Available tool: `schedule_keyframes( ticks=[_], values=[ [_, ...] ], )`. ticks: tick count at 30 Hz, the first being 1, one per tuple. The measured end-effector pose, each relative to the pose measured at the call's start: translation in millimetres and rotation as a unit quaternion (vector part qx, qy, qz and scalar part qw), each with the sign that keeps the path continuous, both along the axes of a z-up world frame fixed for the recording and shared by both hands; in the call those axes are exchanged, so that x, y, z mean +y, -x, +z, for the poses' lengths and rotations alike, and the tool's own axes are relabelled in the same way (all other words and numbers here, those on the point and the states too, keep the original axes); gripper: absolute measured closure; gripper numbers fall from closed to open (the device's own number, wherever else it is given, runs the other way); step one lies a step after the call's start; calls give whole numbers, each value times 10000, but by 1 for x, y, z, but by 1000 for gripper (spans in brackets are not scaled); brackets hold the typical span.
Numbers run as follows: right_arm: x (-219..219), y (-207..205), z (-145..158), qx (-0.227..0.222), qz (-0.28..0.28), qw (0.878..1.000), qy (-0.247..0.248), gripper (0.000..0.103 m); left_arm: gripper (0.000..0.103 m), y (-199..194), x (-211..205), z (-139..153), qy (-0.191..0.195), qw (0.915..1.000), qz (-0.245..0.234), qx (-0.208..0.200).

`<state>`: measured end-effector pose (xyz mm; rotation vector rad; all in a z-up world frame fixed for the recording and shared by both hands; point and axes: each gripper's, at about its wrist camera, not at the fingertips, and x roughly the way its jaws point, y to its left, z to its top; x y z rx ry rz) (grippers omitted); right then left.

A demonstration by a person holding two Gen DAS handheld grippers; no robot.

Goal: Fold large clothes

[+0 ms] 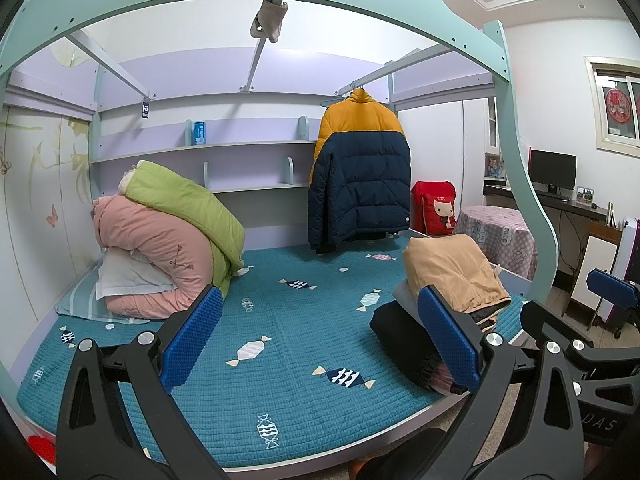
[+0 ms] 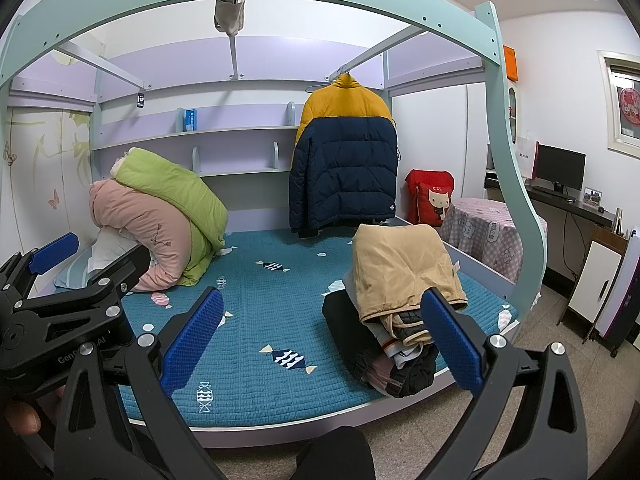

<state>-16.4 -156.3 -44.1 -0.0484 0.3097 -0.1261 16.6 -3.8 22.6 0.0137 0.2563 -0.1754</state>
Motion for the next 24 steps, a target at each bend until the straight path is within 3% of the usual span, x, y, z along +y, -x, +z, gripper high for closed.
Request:
schedule_keyframes(
  ticks=[17, 24],
  values=[
    [3, 2, -2, 22, -57, 10000, -4, 7, 5, -4, -1, -3, 8, 10000, -63, 30],
    [13, -7, -11, 113, -148, 9998, 45, 7, 5, -27, 11, -17, 146, 9996, -171, 180]
  ],
)
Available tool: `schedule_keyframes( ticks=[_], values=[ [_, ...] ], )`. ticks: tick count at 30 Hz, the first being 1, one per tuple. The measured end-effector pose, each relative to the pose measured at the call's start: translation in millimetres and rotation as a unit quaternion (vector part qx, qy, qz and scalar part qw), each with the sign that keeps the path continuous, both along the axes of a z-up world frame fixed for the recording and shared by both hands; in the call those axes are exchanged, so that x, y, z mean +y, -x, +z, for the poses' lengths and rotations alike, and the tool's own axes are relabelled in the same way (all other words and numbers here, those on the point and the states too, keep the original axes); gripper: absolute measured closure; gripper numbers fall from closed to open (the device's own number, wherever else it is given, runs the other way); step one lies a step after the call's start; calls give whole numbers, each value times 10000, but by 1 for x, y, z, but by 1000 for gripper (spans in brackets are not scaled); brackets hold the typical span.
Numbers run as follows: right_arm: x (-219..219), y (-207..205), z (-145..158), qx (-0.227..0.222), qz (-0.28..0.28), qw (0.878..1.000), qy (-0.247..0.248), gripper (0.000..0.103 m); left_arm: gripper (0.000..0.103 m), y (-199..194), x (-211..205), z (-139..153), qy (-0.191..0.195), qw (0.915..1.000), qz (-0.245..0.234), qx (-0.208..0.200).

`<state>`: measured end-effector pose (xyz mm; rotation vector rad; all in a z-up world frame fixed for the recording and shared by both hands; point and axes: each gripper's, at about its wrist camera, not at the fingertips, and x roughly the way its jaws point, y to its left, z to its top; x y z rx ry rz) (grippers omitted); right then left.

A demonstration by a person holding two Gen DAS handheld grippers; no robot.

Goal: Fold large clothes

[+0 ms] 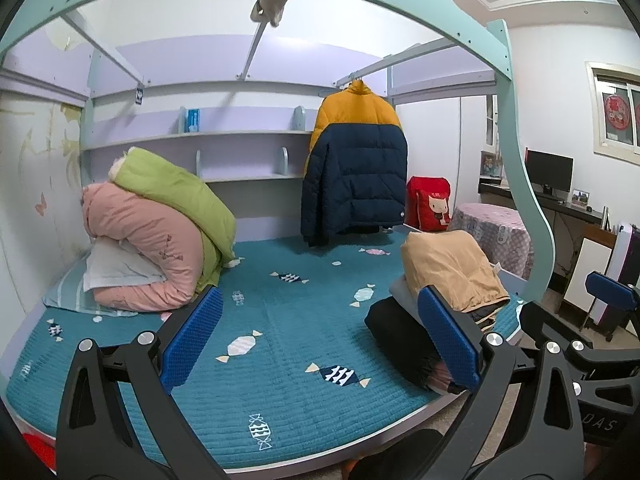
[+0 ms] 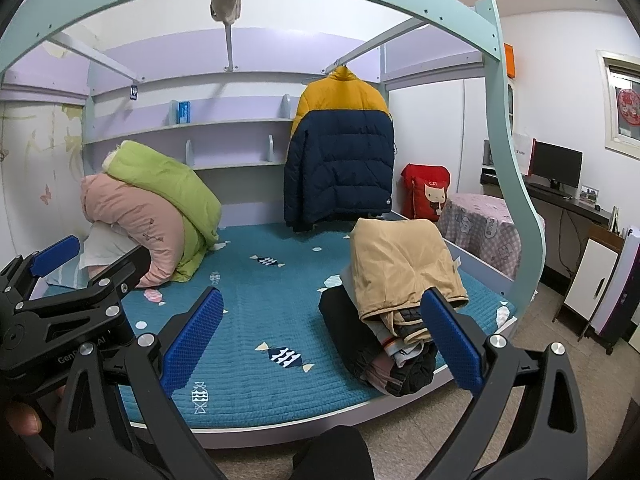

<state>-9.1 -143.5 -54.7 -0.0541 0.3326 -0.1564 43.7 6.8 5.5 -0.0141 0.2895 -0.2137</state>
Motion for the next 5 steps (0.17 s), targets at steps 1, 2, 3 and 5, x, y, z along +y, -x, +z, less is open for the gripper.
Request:
schedule_keyframes(
  ticks=[1, 2, 3, 5],
  values=[
    [2, -5, -1, 29, 3, 10000, 10, 7, 5, -6, 4, -3, 40, 10000, 4, 39],
    [8, -10, -4, 87, 22, 10000, 25, 7, 5, -11, 9, -7, 75, 9999, 8, 75],
    [10, -19, -6, 140, 44, 9999, 33, 7, 5, -18, 15, -11, 111, 9999, 9, 125],
    [24, -39, -14, 306, 144, 9994, 68, 7, 5, -35, 32, -22, 214, 9993, 61, 306]
  ],
)
